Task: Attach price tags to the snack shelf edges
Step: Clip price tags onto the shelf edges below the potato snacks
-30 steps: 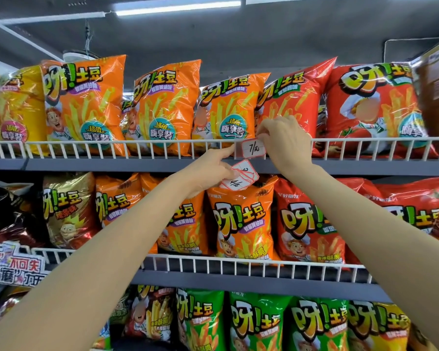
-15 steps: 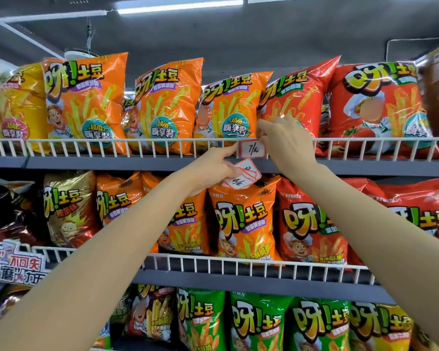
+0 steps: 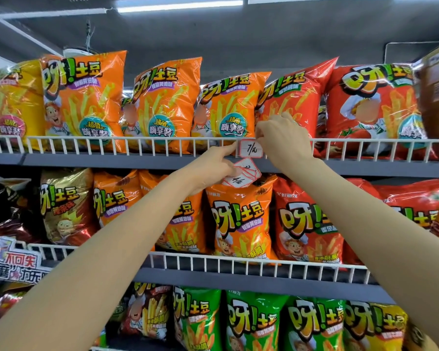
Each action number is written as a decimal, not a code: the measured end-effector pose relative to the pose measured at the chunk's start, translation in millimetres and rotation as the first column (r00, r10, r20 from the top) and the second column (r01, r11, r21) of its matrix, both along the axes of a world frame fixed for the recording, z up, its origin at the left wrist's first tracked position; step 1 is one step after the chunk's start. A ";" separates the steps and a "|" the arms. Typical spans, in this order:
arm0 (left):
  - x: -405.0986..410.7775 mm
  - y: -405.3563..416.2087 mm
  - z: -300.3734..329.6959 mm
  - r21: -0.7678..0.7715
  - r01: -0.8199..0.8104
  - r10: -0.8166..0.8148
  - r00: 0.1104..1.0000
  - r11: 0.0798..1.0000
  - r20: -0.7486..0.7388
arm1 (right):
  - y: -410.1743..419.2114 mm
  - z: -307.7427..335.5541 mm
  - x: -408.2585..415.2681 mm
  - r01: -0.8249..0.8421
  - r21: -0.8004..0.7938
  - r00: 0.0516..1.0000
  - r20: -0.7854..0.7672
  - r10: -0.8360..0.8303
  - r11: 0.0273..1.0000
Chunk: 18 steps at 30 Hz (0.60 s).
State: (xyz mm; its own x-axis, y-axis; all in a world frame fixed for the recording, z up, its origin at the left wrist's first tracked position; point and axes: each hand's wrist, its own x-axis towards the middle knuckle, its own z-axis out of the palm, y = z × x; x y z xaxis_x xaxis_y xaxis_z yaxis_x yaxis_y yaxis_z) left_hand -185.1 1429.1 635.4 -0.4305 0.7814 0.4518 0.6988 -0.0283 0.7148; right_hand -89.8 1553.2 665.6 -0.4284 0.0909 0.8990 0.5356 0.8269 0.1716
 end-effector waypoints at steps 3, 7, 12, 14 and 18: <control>0.7 0.5 0.8 -0.005 0.008 -0.008 1.000 1.000 0.000 | 1.2 -1.4 1.1 -0.009 0.010 1.000 -0.023 0.009 1.000; 1.3 1.0 0.4 -0.001 0.000 0.000 1.000 1.000 -0.003 | -0.1 -6.3 -0.5 -0.030 0.013 0.997 -0.077 0.031 0.999; 1.2 0.4 -0.3 0.005 0.000 0.000 1.000 1.000 -0.013 | 1.0 -7.9 -0.5 -0.103 -0.064 0.988 -0.123 0.095 0.993; 0.9 0.8 -0.9 0.010 -0.006 0.006 1.000 1.000 -0.020 | 1.8 -6.4 -2.1 -0.125 -0.102 0.985 -0.129 0.112 0.987; 4.3 -1.5 -3.9 0.037 -0.022 0.024 0.998 0.999 -0.051 | 1.1 -5.5 -2.4 -0.115 -0.099 0.988 -0.114 0.103 0.988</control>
